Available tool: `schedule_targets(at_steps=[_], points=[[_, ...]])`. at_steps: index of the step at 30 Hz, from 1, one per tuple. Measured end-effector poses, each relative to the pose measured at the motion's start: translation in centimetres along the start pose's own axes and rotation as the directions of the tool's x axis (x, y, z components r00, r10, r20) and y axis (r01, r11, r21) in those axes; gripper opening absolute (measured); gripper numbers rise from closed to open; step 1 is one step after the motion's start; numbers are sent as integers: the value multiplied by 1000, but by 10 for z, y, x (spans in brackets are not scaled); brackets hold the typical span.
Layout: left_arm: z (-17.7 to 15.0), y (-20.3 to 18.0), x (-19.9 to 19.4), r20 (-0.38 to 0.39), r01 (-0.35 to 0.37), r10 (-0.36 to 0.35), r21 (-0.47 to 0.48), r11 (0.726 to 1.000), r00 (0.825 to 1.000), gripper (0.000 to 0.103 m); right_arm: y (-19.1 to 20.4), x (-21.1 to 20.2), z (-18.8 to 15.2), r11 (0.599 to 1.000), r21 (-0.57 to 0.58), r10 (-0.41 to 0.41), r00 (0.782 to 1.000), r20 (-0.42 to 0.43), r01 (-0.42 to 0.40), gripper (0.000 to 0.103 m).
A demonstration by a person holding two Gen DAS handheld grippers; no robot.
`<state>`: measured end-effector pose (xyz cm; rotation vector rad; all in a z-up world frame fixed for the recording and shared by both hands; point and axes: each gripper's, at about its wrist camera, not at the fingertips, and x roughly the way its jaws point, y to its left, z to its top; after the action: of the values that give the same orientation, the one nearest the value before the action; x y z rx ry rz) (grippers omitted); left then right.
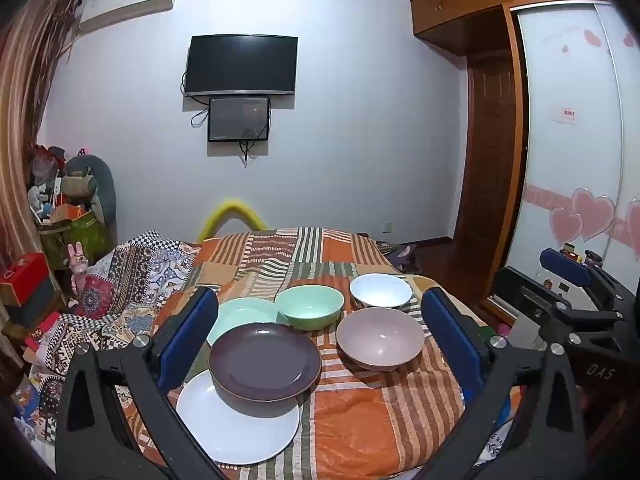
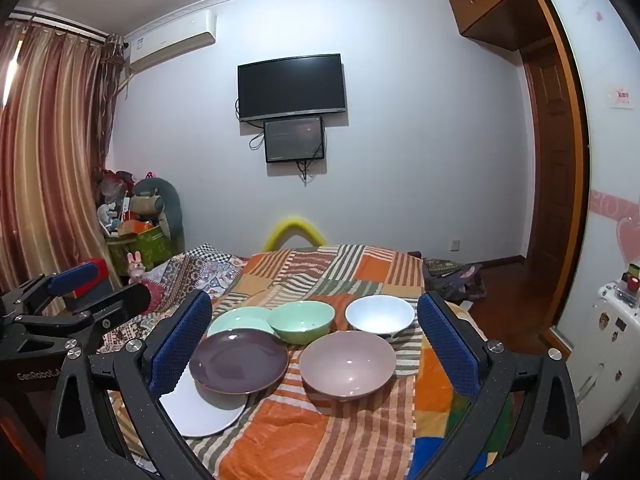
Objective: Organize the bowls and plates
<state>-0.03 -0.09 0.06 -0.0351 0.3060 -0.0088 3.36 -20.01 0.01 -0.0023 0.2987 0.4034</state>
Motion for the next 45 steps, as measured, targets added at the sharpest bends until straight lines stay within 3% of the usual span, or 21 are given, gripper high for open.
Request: schedule_targets(at_steps=[45], points=[[-4, 7, 7, 1, -24, 24, -28, 999, 1000, 103, 5, -3, 4, 1000, -2, 11, 1000, 7, -11, 102]])
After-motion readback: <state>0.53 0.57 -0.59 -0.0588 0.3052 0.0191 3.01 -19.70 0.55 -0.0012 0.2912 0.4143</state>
